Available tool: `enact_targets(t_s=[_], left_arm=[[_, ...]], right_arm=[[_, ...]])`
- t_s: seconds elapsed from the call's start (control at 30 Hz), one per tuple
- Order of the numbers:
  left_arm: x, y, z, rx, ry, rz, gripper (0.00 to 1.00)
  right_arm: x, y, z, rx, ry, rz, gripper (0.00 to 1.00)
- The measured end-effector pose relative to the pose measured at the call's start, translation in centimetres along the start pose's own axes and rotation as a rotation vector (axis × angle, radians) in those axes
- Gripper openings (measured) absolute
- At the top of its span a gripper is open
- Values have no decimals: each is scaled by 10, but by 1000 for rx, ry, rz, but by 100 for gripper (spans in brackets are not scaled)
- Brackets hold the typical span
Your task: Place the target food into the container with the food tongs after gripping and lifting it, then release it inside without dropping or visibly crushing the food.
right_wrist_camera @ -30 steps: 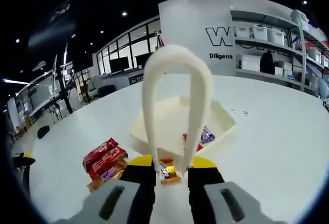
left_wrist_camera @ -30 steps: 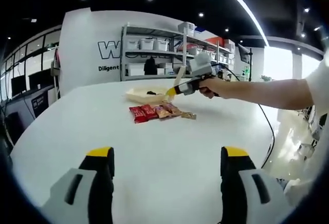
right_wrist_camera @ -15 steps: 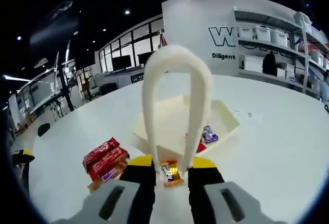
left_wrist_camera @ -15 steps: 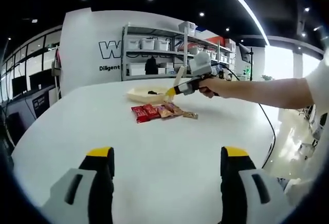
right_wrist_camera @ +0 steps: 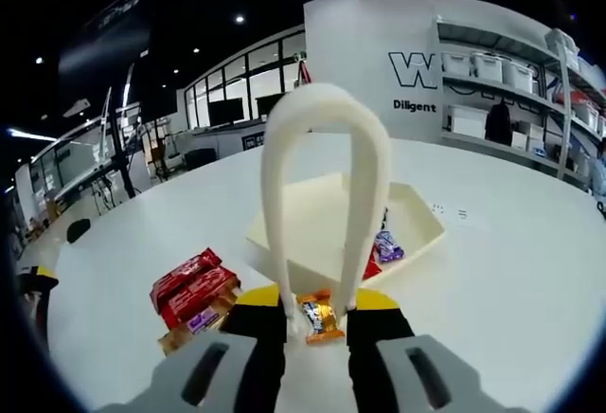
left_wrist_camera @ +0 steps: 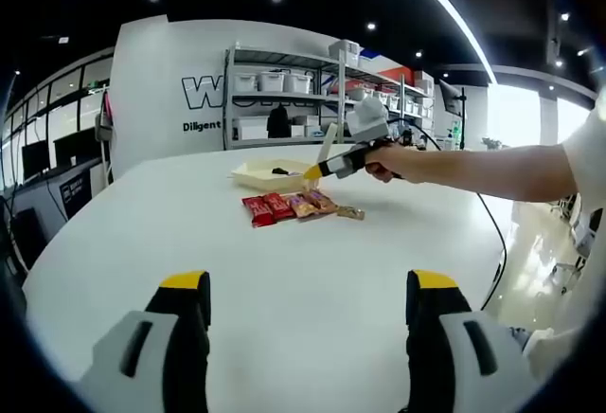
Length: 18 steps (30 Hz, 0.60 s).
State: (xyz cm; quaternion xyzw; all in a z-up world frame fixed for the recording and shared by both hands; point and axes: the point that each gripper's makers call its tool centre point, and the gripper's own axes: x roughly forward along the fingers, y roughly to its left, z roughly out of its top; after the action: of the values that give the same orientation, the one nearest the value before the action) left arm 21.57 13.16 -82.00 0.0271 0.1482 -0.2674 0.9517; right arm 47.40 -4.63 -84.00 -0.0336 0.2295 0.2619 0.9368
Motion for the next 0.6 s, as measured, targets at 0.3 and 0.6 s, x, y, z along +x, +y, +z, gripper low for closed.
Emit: enact_targets(t_s=[0.3,0.6], left_arm=[[-1,1,0,-1,-1,1,83],[-2,1,0,0,-1,3,83]], right_arm=[[5,-1,-4,-14,8,-10,16],[3,-3,-6,-2,19,-10,13]])
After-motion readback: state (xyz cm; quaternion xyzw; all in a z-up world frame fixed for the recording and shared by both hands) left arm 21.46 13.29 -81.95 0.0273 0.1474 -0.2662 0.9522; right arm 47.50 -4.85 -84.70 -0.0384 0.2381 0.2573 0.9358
